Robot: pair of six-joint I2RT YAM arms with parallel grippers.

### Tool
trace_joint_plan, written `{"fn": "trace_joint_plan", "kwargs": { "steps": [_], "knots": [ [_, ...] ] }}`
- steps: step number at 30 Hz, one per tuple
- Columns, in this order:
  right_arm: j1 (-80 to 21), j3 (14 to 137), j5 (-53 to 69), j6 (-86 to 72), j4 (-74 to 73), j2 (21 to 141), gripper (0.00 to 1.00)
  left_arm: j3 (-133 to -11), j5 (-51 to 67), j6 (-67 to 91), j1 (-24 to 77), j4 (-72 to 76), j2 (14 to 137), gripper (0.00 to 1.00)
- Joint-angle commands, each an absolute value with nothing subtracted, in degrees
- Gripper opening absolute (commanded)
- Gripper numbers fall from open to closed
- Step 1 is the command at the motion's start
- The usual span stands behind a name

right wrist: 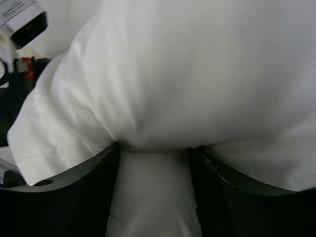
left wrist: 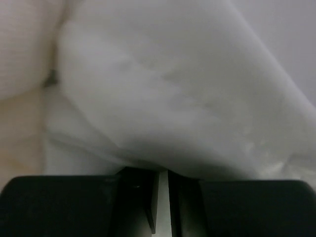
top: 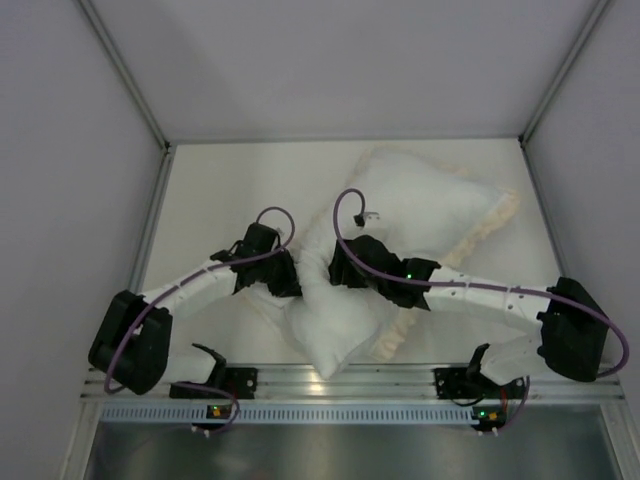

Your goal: Remove the pillowcase from the pillow

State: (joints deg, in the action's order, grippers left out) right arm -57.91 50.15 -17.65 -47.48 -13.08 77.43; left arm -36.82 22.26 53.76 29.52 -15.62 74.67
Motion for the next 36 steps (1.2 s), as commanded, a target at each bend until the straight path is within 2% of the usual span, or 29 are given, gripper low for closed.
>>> {"fn": "trace_joint_plan", "kwargs": {
  "steps": [1, 4, 6, 7, 8, 9, 11, 12, 17, 23, 27, 28, 30, 31, 32, 35, 36],
  "knots": [
    [-66.88, 50.10, -9.14, -50.26, -19.86, 83.06, 0.58, -42.87, 9.15, 46.87, 25.05, -12.03, 81.38, 0.15],
    [-67.32, 48.09, -10.89, -49.84, -19.60, 79.48, 0.59, -49.65, 6.25, 43.17, 23.73, -18.88, 83.67, 0.23],
    [-67.24, 47.03, -12.47, -48.87, -19.86, 77.00, 0.60, -51.23, 2.56, 42.10, 23.55, -22.31, 81.14, 0.41],
    [-67.06, 46.85, -12.74, -48.61, -20.39, 74.90, 0.60, -51.68, 1.07, 41.40, 23.55, -23.28, 79.38, 0.53],
    [-67.06, 47.11, -13.88, -48.26, -22.48, 73.93, 0.60, -51.51, 0.01, 40.96, 23.55, -23.90, 75.10, 0.74],
    [-67.06, 47.54, -14.58, -47.99, -23.80, 72.96, 0.60, -51.50, -2.96, 40.78, 23.55, -25.47, 72.88, 0.82],
    [-67.06, 49.04, -17.30, -47.46, -26.44, 69.71, 0.60, -51.50, -3.69, 40.61, 23.64, -27.15, 65.77, 0.90],
    [-67.06, 49.22, -18.53, -47.20, -28.28, 68.39, 0.60, -51.68, -3.60, 40.61, 23.56, -28.90, 63.57, 0.99],
    [-64.69, 48.60, -21.80, -46.14, -30.06, 57.93, 0.62, -54.31, -0.36, 37.80, 23.73, -35.32, 47.83, 0.99],
    [-61.53, 48.69, -21.71, -44.12, -31.11, 52.39, 0.62, -51.95, 14.83, 40.07, 23.73, -43.06, 32.62, 0.98],
    [-61.08, 47.91, -20.74, -43.95, -33.31, 50.28, 0.62, -42.22, 26.35, 46.99, 23.73, -43.24, 26.73, 0.89],
    [-61.08, 47.47, -20.31, -43.95, -33.66, 50.01, 0.62, -40.36, 27.76, 48.50, 23.64, -43.16, 24.28, 0.74],
    [-61.08, 45.81, -18.46, -44.56, -34.45, 48.79, 0.62, -37.28, 30.93, 50.53, 23.64, -43.24, 21.90, 0.53],
    [-61.08, 44.83, -18.02, -45.08, -34.45, 48.08, 0.62, -34.39, 31.46, 51.06, 23.73, -43.24, 19.54, 0.38],
    [-61.08, 43.69, -17.67, -46.13, -33.93, 47.47, 0.62, -32.71, 32.25, 52.20, 23.73, -43.24, 18.47, 0.19],
    [-61.08, 39.91, -17.58, -47.63, -32.79, 46.32, 0.62, -25.51, 29.90, 55.89, 23.64, -43.07, 17.75, 0.00],
    [-61.17, 39.03, -17.06, -47.64, -31.83, 46.58, 0.62, -23.92, 28.93, 56.16, 23.73, -42.11, 19.15, 0.00]
  ]
}}
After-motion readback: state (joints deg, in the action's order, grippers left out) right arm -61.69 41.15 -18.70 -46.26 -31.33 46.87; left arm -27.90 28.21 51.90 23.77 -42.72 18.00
